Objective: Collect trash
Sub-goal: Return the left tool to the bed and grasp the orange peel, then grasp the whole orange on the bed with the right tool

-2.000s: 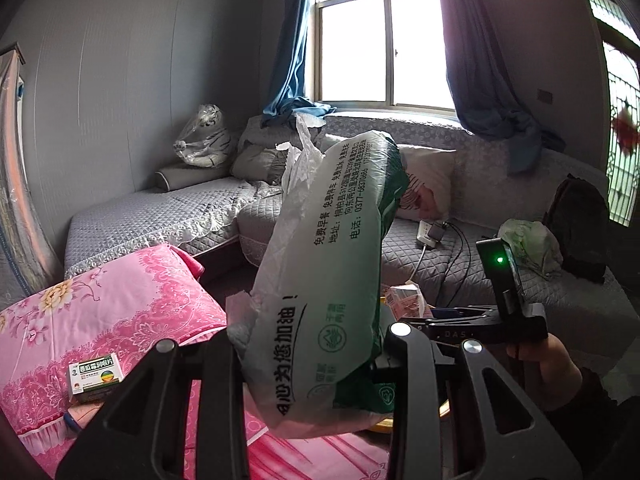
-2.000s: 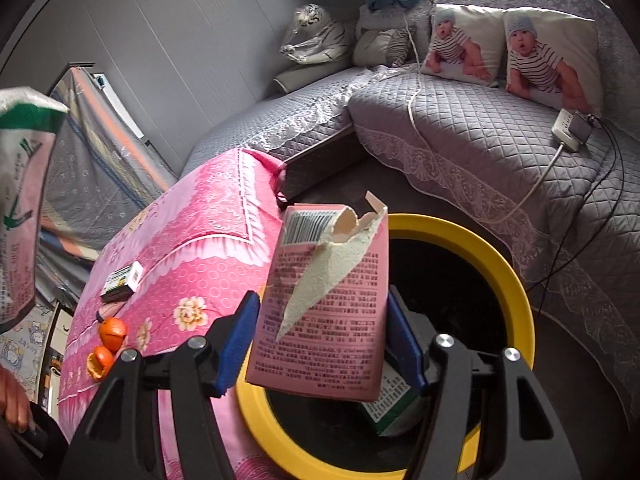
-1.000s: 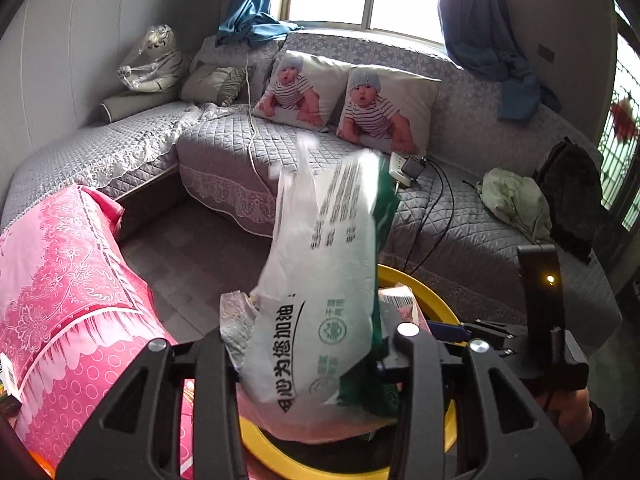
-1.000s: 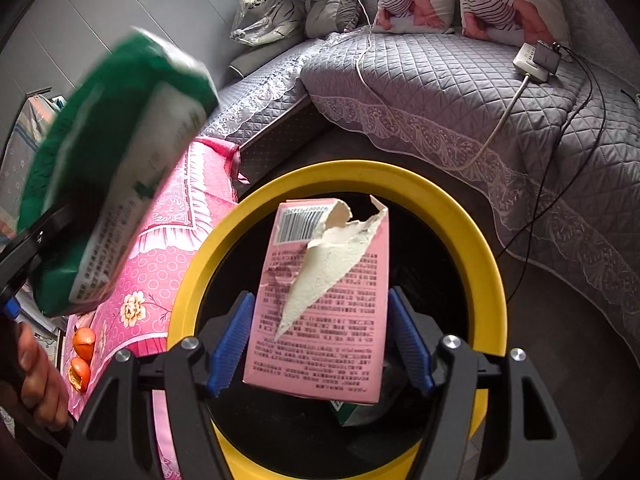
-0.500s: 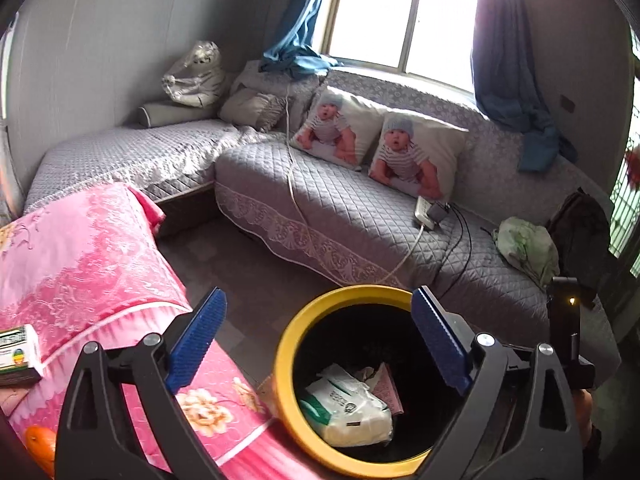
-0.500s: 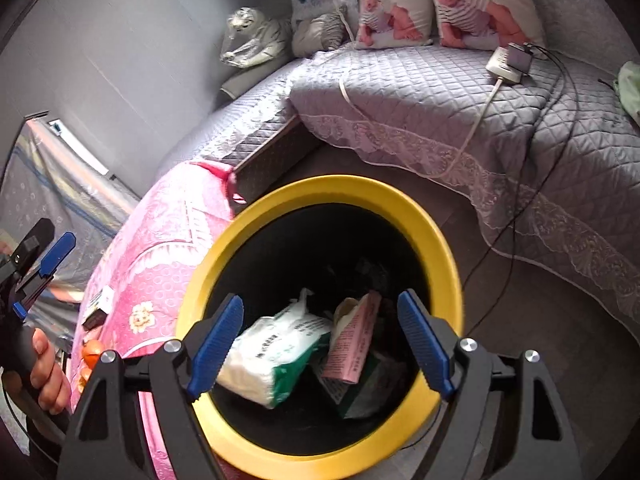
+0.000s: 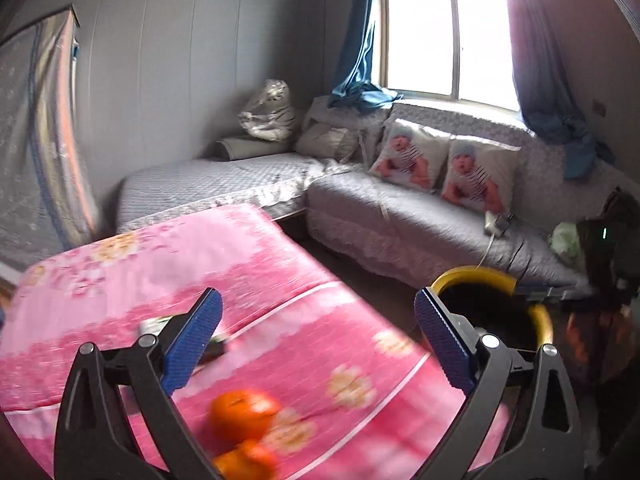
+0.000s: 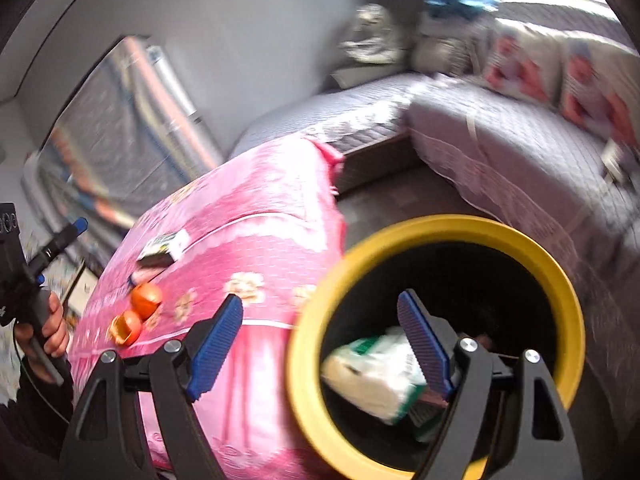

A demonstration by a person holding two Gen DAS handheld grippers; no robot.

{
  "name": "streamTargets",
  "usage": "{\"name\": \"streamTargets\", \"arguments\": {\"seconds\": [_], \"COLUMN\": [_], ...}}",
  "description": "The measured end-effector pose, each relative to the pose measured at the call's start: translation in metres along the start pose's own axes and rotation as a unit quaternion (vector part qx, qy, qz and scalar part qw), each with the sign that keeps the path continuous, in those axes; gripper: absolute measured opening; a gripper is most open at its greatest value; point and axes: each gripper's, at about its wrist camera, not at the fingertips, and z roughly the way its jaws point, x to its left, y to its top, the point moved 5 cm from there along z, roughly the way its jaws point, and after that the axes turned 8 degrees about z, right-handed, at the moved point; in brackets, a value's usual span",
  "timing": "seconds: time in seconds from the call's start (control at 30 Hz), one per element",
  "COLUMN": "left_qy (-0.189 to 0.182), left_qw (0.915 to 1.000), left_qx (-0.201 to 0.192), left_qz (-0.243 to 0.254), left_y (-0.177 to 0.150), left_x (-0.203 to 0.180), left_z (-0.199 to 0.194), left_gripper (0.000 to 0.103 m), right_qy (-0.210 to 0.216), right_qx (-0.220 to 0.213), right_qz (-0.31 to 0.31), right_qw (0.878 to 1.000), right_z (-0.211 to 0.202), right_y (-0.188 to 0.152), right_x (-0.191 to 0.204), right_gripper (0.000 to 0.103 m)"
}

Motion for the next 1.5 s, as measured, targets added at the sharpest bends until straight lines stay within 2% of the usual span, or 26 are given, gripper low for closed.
{"name": "streamTargets", "arguments": {"seconds": [0.13, 0.27, 0.37, 0.4, 0.47, 0.57, 0.7, 0.73, 0.77, 0.8, 0.9, 0.93, 0.97, 1.03, 1.13, 1.2, 1.33, 1.5], "left_qy": [0.029, 0.015, 0.003, -0.002, -0.006, -0.005, -0.017, -0.021, -0.024, -0.023, -0.016, -0.012, -0.014, -0.018, -0.005, -0.014, 0.003, 0.022], "left_qw": [0.9983, 0.9946, 0.9923, 0.9912, 0.9880, 0.9818, 0.9746, 0.9738, 0.9734, 0.9737, 0.9763, 0.9765, 0.9766, 0.9769, 0.9784, 0.9795, 0.9820, 0.9797], "left_qx": [0.050, 0.101, 0.123, 0.132, 0.153, 0.185, 0.210, 0.213, 0.214, 0.212, 0.201, 0.200, 0.197, 0.189, 0.175, 0.159, 0.117, 0.088], "left_qz": [-0.003, -0.017, -0.013, -0.014, -0.022, -0.043, -0.076, -0.078, -0.079, -0.080, -0.077, -0.079, -0.085, -0.099, -0.110, -0.123, -0.148, -0.179], "left_y": [-0.049, -0.098, -0.118, -0.122, -0.128, -0.140, -0.151, -0.151, -0.151, -0.150, -0.145, -0.144, -0.143, -0.142, -0.143, -0.142, -0.140, -0.143], "left_x": [0.035, 0.037, 0.027, 0.026, 0.026, 0.032, 0.041, 0.041, 0.040, 0.040, 0.042, 0.044, 0.046, 0.051, 0.060, 0.064, 0.074, 0.087], "left_z": [-0.025, -0.031, -0.025, -0.021, -0.009, 0.010, 0.027, 0.029, 0.029, 0.029, 0.025, 0.024, 0.023, 0.018, 0.008, -0.004, -0.040, -0.076], "left_gripper": [0.092, 0.092, 0.091, 0.089, 0.077, 0.068, 0.063, 0.058, 0.051, 0.050, 0.037, 0.030, 0.028, 0.027, 0.027, 0.027, 0.027, 0.027], "right_qy": [0.012, 0.022, 0.029, 0.031, 0.039, 0.046, 0.051, 0.051, 0.052, 0.054, 0.062, 0.065, 0.067, 0.072, 0.080, 0.086, 0.090, 0.089], "right_qx": [0.016, 0.033, 0.045, 0.048, 0.052, 0.054, 0.059, 0.061, 0.062, 0.064, 0.071, 0.073, 0.076, 0.083, 0.094, 0.101, 0.127, 0.149], "right_qz": [-0.023, -0.031, -0.041, -0.045, -0.054, -0.074, -0.088, -0.090, -0.092, -0.094, -0.103, -0.107, -0.113, -0.125, -0.147, -0.166, -0.208, -0.263], "right_qw": [1.000, 0.999, 0.998, 0.997, 0.996, 0.995, 0.993, 0.993, 0.992, 0.992, 0.990, 0.989, 0.988, 0.986, 0.981, 0.977, 0.965, 0.949], "right_z": [0.015, 0.030, 0.041, 0.043, 0.045, 0.044, 0.044, 0.044, 0.045, 0.045, 0.048, 0.050, 0.052, 0.057, 0.067, 0.076, 0.100, 0.137], "right_y": [-0.001, -0.006, -0.012, -0.013, -0.015, -0.019, -0.023, -0.024, -0.025, -0.025, -0.028, -0.029, -0.030, -0.033, -0.037, -0.041, -0.050, -0.062], "right_x": [0.031, 0.052, 0.069, 0.075, 0.087, 0.102, 0.110, 0.111, 0.113, 0.114, 0.122, 0.126, 0.131, 0.141, 0.160, 0.174, 0.205, 0.249], "right_gripper": [0.077, 0.077, 0.077, 0.077, 0.077, 0.077, 0.077, 0.077, 0.077, 0.077, 0.077, 0.077, 0.077, 0.077, 0.077, 0.077, 0.077, 0.077]}}
